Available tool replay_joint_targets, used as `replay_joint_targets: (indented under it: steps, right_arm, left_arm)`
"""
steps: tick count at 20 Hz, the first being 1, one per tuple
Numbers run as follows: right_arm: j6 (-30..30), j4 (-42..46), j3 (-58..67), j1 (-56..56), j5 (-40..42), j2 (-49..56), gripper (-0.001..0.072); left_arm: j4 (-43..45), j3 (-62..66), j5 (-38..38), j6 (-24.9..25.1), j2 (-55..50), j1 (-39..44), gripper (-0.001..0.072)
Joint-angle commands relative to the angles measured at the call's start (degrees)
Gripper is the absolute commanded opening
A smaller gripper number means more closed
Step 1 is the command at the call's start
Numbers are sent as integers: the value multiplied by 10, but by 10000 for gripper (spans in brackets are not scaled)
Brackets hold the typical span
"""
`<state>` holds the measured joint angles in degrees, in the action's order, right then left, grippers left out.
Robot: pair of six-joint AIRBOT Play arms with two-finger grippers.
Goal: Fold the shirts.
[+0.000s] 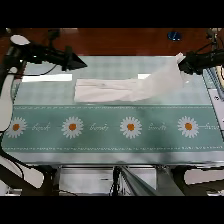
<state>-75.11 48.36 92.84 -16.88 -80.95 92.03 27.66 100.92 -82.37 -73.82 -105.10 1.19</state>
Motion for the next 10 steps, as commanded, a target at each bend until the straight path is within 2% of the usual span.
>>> replay_joint_targets:
  steps: [1,10]
  right_arm:
    - [-10,31,2,0,-38,-18,20]
    - [-17,75,2,0,-63,-60,20]
  left_arm:
    - [-5,0,52,-35,0,97,24]
    - [20,0,169,-112,-22,291,23]
